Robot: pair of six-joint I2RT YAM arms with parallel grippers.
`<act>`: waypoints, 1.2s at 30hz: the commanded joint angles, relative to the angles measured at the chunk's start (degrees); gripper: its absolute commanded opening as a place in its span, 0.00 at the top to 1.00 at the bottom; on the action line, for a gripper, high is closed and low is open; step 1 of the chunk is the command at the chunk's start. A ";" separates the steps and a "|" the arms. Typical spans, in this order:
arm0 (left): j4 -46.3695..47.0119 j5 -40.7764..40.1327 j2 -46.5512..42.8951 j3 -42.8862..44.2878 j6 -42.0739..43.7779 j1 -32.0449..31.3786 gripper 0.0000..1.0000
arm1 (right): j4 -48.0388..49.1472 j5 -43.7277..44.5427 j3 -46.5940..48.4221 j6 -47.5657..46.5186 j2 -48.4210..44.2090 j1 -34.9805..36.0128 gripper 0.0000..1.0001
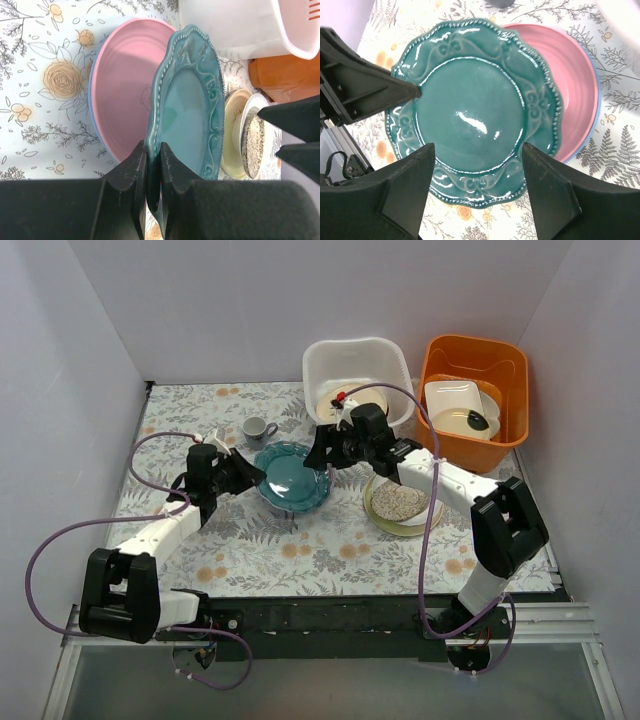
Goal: Place the plates into the plastic bin on the countertop
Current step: Pick up the plate at the center of the board.
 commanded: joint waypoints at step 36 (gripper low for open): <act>16.18 11.76 -9.27 -3.40 -5.93 -0.20 1.00 | 23.44 -23.34 -11.63 10.44 0.20 -8.84 0.99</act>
